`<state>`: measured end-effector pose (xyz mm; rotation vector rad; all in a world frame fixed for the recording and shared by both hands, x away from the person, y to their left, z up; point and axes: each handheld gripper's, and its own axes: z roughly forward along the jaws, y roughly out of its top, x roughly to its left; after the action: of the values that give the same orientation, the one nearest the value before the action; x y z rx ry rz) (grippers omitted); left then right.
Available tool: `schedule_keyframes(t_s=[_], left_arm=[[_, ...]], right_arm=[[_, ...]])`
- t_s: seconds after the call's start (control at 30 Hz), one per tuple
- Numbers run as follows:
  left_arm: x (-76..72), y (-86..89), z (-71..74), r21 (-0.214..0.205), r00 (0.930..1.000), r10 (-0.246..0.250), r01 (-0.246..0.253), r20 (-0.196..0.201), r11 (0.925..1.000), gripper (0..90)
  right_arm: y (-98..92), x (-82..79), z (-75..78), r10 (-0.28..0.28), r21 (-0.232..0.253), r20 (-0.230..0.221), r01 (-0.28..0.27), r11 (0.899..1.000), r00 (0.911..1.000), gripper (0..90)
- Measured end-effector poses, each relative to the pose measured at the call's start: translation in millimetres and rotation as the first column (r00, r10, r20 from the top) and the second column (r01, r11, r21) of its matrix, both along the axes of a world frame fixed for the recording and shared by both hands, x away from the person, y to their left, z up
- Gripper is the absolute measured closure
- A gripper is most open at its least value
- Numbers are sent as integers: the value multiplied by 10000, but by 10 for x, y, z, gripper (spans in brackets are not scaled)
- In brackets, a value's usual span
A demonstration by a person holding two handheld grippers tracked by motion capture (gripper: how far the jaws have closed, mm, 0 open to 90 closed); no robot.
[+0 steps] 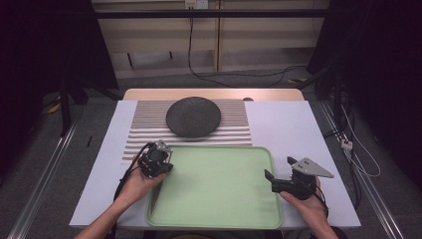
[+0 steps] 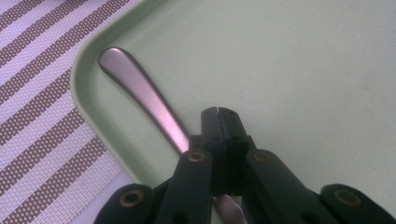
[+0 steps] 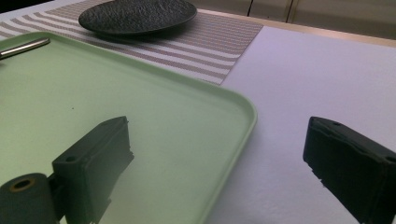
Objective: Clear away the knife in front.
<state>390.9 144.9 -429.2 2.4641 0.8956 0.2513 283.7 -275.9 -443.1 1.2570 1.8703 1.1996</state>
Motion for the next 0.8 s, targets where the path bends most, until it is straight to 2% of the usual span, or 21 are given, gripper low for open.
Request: schedule_keyframes(t_s=[0.2, 0.4, 0.6, 0.67, 0.73, 0.8], left_arm=[[-29, 41, 1, 80, 10000, 27, -28, 75, 10000, 900], [-86, 95, -19, -195, 9994, 234, -229, 256, 9995, 900], [-96, 125, -31, -474, 9992, 283, -270, 268, 9985, 900], [-111, 115, -27, -435, 9988, 183, -163, 451, 9989, 899], [-118, 111, -7, -711, 9987, 20, 16, 505, 9975, 854], [-130, 103, 21, -895, 9965, 111, -36, 833, 9960, 814]], right_arm=[[1, -4, 2, 15, -2, -7, -15, 10000, 10000, 75], [2, -4, 0, 11, -27, -29, -11, 10000, 10000, 75], [1, -5, 3, 12, 5, 0, -12, 10000, 10000, 74], [3, -5, 2, 12, -5, -1, -12, 10000, 10000, 74], [3, -6, 2, 22, 9, 15, -22, 10000, 10000, 74], [1, -8, 3, 20, 8, 16, -20, 10000, 10000, 74]])
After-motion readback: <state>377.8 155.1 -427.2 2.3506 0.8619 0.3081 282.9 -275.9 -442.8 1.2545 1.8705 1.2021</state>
